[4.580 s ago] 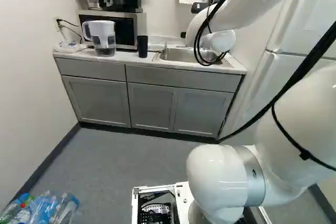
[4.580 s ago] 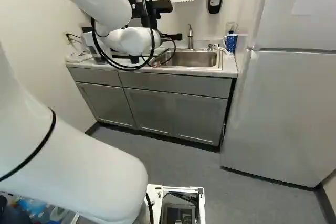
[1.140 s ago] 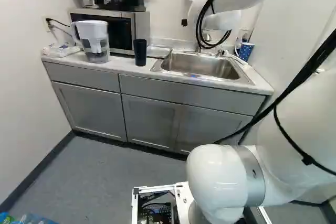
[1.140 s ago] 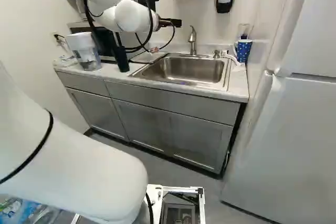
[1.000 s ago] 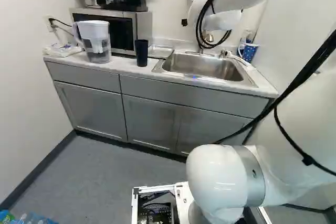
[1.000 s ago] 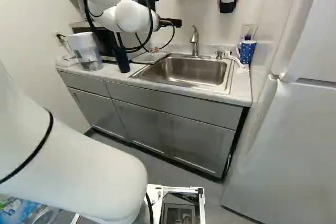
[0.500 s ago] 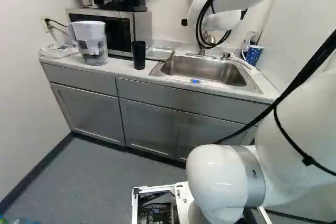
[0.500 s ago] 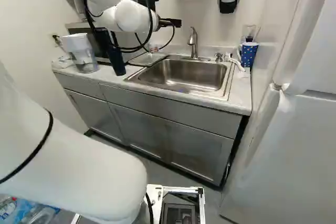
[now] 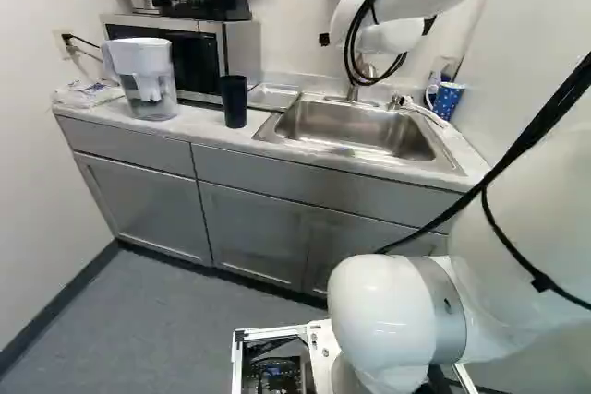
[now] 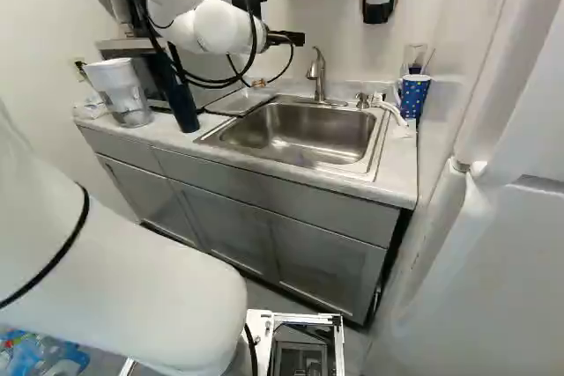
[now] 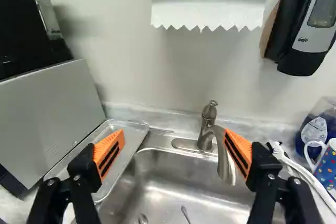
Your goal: Rinse the cup and place it in the tray
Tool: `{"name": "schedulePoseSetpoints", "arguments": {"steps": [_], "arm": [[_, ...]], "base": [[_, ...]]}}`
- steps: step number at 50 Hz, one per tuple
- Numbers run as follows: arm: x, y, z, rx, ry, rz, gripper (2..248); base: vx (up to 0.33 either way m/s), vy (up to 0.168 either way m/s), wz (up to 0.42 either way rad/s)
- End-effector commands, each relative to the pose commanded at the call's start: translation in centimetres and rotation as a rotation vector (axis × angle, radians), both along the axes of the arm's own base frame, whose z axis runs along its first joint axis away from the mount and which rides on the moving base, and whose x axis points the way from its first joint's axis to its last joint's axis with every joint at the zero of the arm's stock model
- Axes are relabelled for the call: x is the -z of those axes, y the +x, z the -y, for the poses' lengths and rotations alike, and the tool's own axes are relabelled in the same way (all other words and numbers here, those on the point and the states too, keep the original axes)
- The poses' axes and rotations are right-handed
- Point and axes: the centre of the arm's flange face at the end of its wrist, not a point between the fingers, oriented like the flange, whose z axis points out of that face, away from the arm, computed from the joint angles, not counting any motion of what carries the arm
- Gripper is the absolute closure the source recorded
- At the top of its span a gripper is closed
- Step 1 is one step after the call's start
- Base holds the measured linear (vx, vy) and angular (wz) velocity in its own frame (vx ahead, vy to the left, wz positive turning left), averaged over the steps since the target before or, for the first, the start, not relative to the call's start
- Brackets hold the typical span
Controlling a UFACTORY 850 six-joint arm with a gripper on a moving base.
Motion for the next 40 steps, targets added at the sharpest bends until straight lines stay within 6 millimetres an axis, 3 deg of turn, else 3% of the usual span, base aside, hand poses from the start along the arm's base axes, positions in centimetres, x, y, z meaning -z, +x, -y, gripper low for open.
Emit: {"name": "schedulePoseSetpoints", "arguments": {"steps": [20, 40], "arm": [[0.0, 0.1, 0.0, 0.000, 0.000, 0.000, 3], [0.0, 1.5, 0.1, -0.003, 0.002, -0.020, 3]], "base": [[0.004, -0.001, -0.001], [0.000, 0.000, 0.000]]}}
